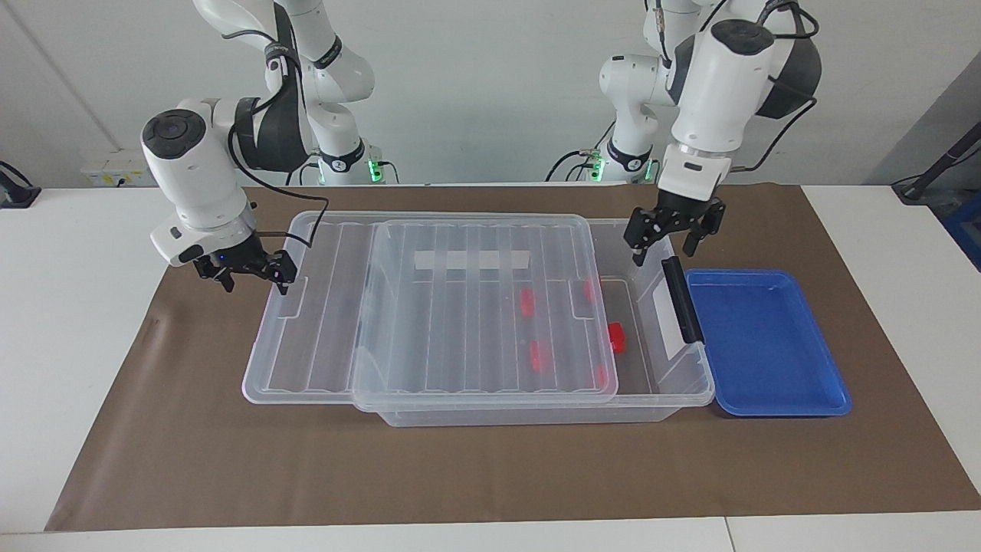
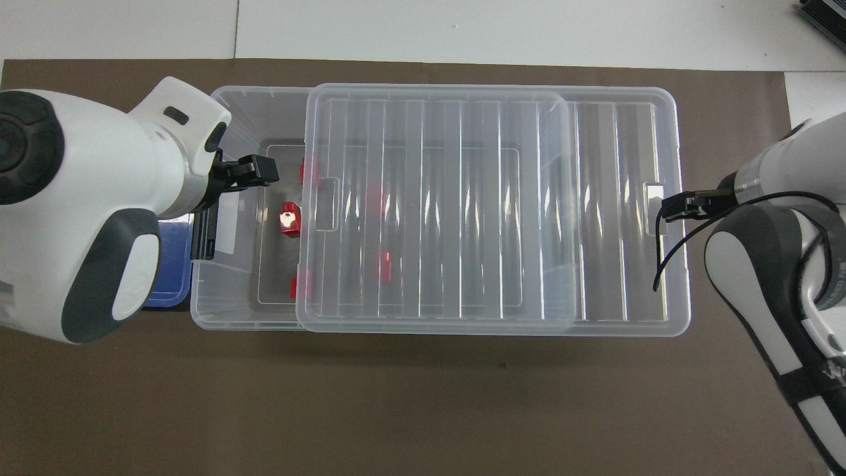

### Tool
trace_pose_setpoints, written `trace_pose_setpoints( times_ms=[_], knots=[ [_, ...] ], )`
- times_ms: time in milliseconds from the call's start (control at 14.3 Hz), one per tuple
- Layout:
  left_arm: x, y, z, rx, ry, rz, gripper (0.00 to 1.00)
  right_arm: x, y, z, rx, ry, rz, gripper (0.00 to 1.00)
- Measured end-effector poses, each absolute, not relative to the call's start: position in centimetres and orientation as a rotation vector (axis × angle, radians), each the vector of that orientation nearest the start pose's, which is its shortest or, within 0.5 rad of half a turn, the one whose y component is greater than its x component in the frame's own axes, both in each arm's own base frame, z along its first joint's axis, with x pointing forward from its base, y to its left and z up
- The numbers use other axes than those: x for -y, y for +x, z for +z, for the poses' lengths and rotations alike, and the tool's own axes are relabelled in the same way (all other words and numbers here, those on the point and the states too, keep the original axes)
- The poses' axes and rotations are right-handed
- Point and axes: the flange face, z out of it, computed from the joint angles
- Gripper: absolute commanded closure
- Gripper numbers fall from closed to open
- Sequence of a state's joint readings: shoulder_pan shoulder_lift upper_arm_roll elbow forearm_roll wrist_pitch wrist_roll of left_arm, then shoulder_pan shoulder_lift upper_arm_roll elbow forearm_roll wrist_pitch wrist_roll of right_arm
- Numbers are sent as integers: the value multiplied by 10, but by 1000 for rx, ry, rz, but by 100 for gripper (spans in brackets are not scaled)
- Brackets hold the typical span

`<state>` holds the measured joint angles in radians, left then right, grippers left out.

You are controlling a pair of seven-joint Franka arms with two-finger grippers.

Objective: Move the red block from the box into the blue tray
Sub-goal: 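Reach the left gripper into the opened box toward a red block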

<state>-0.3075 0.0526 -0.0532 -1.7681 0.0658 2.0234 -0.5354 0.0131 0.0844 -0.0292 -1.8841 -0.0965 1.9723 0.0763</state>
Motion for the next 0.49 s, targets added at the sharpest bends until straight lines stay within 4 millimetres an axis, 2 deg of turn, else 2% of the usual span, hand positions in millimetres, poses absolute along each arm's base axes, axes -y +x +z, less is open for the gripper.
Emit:
trace_pose_setpoints(
  times_ms=[140, 488],
  knots=[
    [216, 574, 521, 234, -3151, -348, 0, 22, 582, 462, -107, -3232, -1, 0],
    [195, 595, 500, 296, -3146, -379, 0, 38, 579, 463, -153, -3230, 18, 0]
  ],
)
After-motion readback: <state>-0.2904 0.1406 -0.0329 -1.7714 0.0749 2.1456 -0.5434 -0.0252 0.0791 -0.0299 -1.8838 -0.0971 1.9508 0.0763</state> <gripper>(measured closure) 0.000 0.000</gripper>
